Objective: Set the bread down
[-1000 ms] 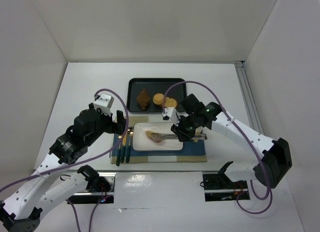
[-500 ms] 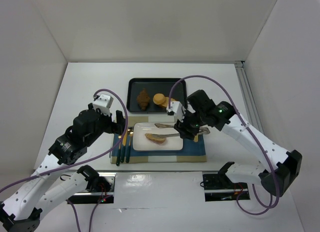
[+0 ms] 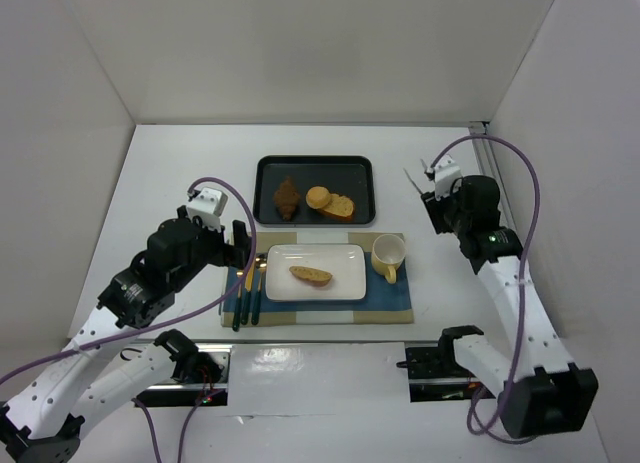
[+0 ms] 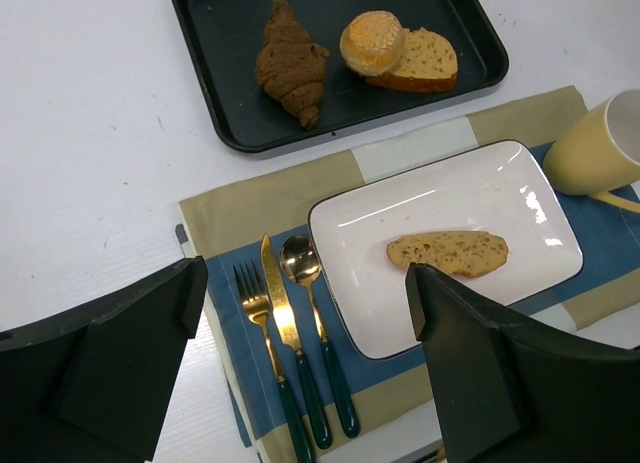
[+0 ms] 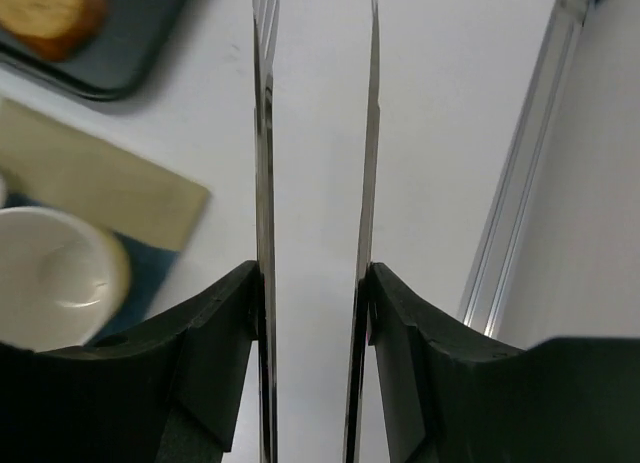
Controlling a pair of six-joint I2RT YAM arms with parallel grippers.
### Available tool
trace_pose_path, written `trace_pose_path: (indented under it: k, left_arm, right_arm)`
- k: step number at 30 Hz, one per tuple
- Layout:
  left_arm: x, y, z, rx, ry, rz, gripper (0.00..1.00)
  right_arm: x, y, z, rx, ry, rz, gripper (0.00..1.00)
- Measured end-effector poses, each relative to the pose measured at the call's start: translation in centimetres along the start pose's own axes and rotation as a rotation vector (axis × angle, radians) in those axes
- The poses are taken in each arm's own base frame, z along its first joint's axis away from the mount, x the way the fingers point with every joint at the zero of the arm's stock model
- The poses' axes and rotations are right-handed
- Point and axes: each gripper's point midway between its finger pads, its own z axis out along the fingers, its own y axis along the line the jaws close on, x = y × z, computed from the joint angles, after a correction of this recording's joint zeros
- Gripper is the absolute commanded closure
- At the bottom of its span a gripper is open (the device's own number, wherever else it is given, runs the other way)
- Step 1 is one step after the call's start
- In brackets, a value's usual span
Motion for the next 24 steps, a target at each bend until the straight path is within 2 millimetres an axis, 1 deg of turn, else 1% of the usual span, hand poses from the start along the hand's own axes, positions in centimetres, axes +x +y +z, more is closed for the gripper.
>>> trace_pose_path:
  k: [1,2,5,7,9,13,17,20,24]
  left_arm:
    - [0.0,0.0,0.0,0.001,0.002,0.000,0.00]
    - [0.1,0.0,0.1,0.001,0.003,0.001,0.00]
    - [0.2,-0.2,0.2,0.010,0.012,0.002,0.00]
    - [0.3,-0.4,0.3,0.018,0.018,0.002,0.00]
    - [0.6,-0.6,0.6,0.028,0.033,0.006,0.00]
    - [1.3,-1.1,1.2,0.051,0.070,0.010,0.00]
    - [1.6,-1.5,1.4,0.070,0.089,0.012,0.00]
    - [1.7,-1.9,1.4,0.089,0.094,0.011,0.00]
    - [2.3,-2.5,1.8,0.124,0.125,0.015,0.00]
  right_arm:
    - [2.4,-1.3,1.2,0.044,0.060,0.042,0.46]
    - [3.9,-1.9,2.2,0.065,0.095,0.069,0.46]
    - [9.8,-3.5,4.9,0.100,0.248,0.158,0.46]
    - [12.5,-4.2,5.9,0.106,0.318,0.205,0.45]
    - [14.4,-4.7,6.8,0.103,0.362,0.242,0.41]
    - [16.9,-4.8,8.1,0.052,0.427,0.299,0.29]
    - [18.1,-4.5,9.0,-0.036,0.477,0.326,0.17]
    - [18.9,-4.1,9.2,-0.099,0.502,0.344,0.14]
    - [19.7,-3.7,8.3,-0.152,0.517,0.364,0.13]
